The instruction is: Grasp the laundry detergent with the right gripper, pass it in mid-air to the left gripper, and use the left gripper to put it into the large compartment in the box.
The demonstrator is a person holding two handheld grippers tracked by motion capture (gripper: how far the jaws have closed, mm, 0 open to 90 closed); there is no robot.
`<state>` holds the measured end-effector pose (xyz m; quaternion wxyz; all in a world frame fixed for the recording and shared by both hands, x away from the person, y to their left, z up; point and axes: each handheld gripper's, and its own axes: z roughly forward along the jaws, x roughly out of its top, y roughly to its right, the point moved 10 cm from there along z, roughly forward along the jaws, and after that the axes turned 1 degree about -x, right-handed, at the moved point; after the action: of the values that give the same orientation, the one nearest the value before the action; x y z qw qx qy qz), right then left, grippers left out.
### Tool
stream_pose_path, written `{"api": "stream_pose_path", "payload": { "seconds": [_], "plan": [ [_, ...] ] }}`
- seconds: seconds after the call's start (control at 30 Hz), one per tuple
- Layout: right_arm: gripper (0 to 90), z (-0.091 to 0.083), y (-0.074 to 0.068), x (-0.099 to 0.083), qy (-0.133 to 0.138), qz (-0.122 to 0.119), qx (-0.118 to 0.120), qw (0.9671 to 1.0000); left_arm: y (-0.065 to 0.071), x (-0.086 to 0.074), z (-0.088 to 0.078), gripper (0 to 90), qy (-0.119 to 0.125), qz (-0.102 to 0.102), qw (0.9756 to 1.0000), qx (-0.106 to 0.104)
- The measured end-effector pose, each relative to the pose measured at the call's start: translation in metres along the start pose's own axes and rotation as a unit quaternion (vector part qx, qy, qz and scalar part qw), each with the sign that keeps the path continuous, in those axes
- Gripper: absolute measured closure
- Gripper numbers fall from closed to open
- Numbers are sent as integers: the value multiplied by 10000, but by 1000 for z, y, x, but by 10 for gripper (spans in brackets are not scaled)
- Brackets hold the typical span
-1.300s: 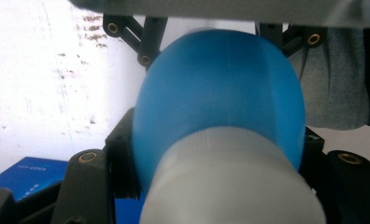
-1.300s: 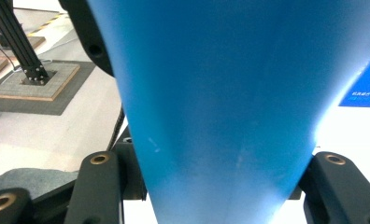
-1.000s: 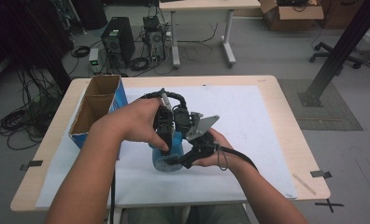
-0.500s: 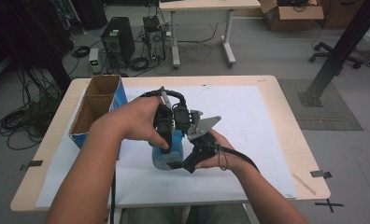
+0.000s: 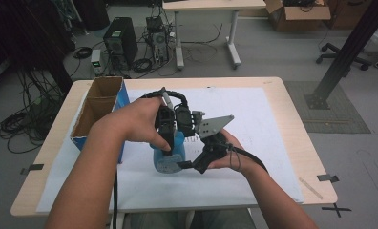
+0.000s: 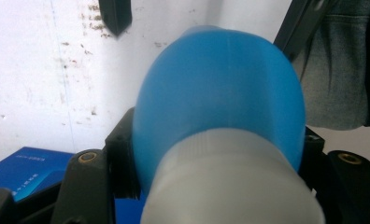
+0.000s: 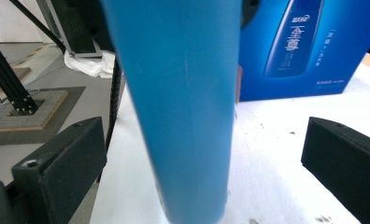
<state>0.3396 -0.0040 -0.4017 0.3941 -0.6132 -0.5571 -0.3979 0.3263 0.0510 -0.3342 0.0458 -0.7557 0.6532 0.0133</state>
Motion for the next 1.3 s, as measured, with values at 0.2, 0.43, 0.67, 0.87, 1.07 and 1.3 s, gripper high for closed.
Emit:
{"api": "stream_pose_path", "payload": {
  "seconds": [0.2,0.43,0.67,0.87,1.07,1.3],
  "plan": [
    [1,-26,5,-5,-126,-116,-153,9997,-5,-2,-3,380,88,-303,9995,-33],
    [1,-62,21,-9,-334,-129,-468,9983,-7,-4,-7,379,57,-738,9972,-46],
    [2,-93,36,-18,-699,-209,-741,9946,-10,-5,-15,380,188,-1602,9869,-60],
    [13,-115,48,-35,-1540,-378,-884,9834,-17,-9,-25,380,318,-2315,9723,-91],
    [14,-131,56,-43,-2106,-421,-871,9728,-25,-18,-35,380,385,-2847,9578,-86],
    [20,-140,64,-45,-2537,-408,-883,9624,-34,-31,-48,380,490,-3302,9426,-10]
  ]
}}
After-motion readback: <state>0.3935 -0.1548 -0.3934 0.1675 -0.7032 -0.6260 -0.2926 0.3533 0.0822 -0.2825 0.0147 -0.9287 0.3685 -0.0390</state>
